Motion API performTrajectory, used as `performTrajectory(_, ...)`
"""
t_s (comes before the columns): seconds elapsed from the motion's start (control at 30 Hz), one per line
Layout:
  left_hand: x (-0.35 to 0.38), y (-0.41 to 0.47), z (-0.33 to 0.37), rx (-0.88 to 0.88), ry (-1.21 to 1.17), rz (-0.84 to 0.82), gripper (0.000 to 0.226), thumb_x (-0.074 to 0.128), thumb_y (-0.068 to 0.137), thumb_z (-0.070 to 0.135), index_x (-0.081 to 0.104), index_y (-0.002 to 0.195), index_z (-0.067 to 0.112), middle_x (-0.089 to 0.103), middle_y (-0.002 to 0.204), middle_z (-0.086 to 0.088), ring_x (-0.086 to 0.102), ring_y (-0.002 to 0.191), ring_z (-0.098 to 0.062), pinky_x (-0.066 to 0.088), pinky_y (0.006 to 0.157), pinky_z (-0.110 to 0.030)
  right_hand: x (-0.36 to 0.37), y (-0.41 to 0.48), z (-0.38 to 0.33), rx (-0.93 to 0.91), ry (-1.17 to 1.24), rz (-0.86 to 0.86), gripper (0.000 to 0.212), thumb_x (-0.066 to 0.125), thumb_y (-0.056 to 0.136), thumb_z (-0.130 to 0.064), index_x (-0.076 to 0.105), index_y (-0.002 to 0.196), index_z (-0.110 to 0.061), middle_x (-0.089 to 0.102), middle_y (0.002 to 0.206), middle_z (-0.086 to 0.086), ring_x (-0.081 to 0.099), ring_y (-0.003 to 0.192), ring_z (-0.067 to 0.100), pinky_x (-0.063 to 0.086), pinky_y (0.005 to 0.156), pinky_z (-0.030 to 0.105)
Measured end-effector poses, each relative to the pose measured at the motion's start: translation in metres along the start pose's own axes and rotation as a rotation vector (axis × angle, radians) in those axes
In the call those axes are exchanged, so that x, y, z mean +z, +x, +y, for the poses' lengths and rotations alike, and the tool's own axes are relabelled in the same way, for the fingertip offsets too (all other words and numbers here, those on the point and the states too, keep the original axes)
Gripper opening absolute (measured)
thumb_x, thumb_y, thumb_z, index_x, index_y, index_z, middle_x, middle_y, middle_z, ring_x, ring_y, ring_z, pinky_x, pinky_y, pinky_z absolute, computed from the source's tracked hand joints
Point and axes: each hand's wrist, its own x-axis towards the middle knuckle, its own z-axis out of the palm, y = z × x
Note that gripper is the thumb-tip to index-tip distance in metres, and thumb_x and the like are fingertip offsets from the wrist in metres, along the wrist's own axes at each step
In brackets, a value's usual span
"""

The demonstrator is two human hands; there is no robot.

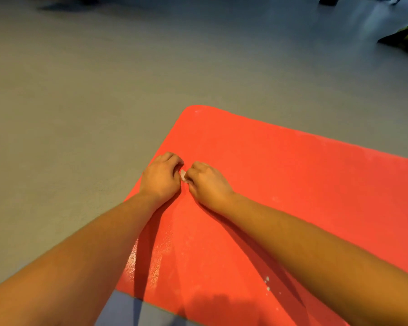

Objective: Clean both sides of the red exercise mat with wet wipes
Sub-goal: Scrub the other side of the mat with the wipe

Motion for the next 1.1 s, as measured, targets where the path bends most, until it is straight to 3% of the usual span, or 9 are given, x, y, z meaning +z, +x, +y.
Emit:
performTrajectory(0.23, -0.008, -0.021, 0.0, -0.04, -0.011, -0.123, 0.036, 0.054, 0.09, 0.01, 0.07, 0.122, 0.017, 0.065, 0.133, -0.002, 0.058, 0.122, -0.029, 0.046, 0.105, -0.04, 0.004, 0.021, 0.001, 0.252, -0.002, 0.025, 0.007, 0.061, 0.085, -0.008, 0.068, 0.085, -0.009, 0.06, 0.089, 0.013, 0.059, 0.088, 0.036, 0.047, 0.073, 0.043)
performTrajectory(0.4, -0.018, -0.035, 0.01, -0.066, -0.026, -0.189, 0.035, 0.048, 0.091, 0.02, 0.073, 0.115, 0.013, 0.066, 0.123, -0.009, 0.059, 0.112, -0.035, 0.047, 0.098, -0.046, 0.0, -0.032, -0.051, 0.131, 0.145, 0.015, 0.01, 0.059, 0.083, -0.01, 0.064, 0.092, -0.012, 0.06, 0.093, 0.011, 0.056, 0.089, 0.032, 0.045, 0.079, 0.043)
performTrajectory(0.53, -0.028, -0.052, 0.002, -0.016, 0.023, -0.226, 0.035, 0.064, 0.089, 0.003, 0.073, 0.122, 0.012, 0.065, 0.123, -0.007, 0.057, 0.112, -0.034, 0.046, 0.098, -0.041, 0.0, -0.076, -0.086, -0.005, 0.16, -0.024, 0.012, 0.057, 0.087, -0.015, 0.064, 0.096, -0.013, 0.056, 0.096, 0.008, 0.054, 0.092, 0.029, 0.046, 0.075, 0.041)
performTrajectory(0.6, -0.033, -0.062, -0.001, -0.011, 0.055, -0.225, 0.035, 0.068, 0.089, 0.006, 0.073, 0.122, 0.016, 0.064, 0.122, -0.003, 0.057, 0.11, -0.033, 0.047, 0.095, -0.04, -0.004, -0.073, -0.079, -0.035, 0.141, -0.044, 0.009, 0.058, 0.088, -0.017, 0.064, 0.094, -0.014, 0.056, 0.094, 0.007, 0.055, 0.091, 0.029, 0.047, 0.071, 0.041)
performTrajectory(0.7, -0.041, -0.077, 0.003, -0.004, 0.107, -0.22, 0.028, 0.063, 0.097, 0.016, 0.073, 0.122, 0.021, 0.063, 0.121, -0.001, 0.058, 0.11, -0.031, 0.048, 0.094, -0.04, -0.011, -0.045, -0.056, 0.092, 0.08, -0.047, 0.014, 0.056, 0.092, -0.019, 0.066, 0.091, -0.01, 0.058, 0.093, 0.011, 0.057, 0.092, 0.034, 0.047, 0.07, 0.043)
performTrajectory(0.87, -0.054, -0.1, 0.007, -0.034, 0.115, -0.298, 0.034, 0.059, 0.097, 0.014, 0.07, 0.127, 0.022, 0.062, 0.136, -0.001, 0.058, 0.117, -0.031, 0.046, 0.102, -0.039, -0.017, -0.028, -0.055, 0.275, 0.051, -0.065, 0.012, 0.058, 0.086, -0.011, 0.069, 0.09, -0.008, 0.061, 0.094, 0.014, 0.06, 0.092, 0.037, 0.047, 0.073, 0.043)
performTrajectory(0.97, -0.055, -0.114, 0.006, -0.057, 0.055, -0.23, 0.029, 0.064, 0.095, 0.012, 0.073, 0.121, 0.021, 0.065, 0.137, -0.005, 0.062, 0.117, -0.033, 0.048, 0.103, -0.04, -0.014, -0.056, -0.08, 0.218, 0.126, -0.061, 0.013, 0.057, 0.086, -0.013, 0.069, 0.093, -0.012, 0.059, 0.093, 0.01, 0.059, 0.09, 0.035, 0.048, 0.074, 0.044)
performTrajectory(1.1, -0.062, -0.103, 0.011, -0.027, 0.034, -0.253, 0.035, 0.066, 0.087, 0.005, 0.074, 0.119, 0.018, 0.068, 0.123, -0.006, 0.063, 0.113, -0.033, 0.048, 0.099, -0.038, -0.007, -0.109, -0.113, -0.001, 0.193, -0.09, 0.014, 0.054, 0.089, -0.022, 0.066, 0.095, -0.017, 0.057, 0.094, 0.005, 0.056, 0.09, 0.029, 0.047, 0.075, 0.042)
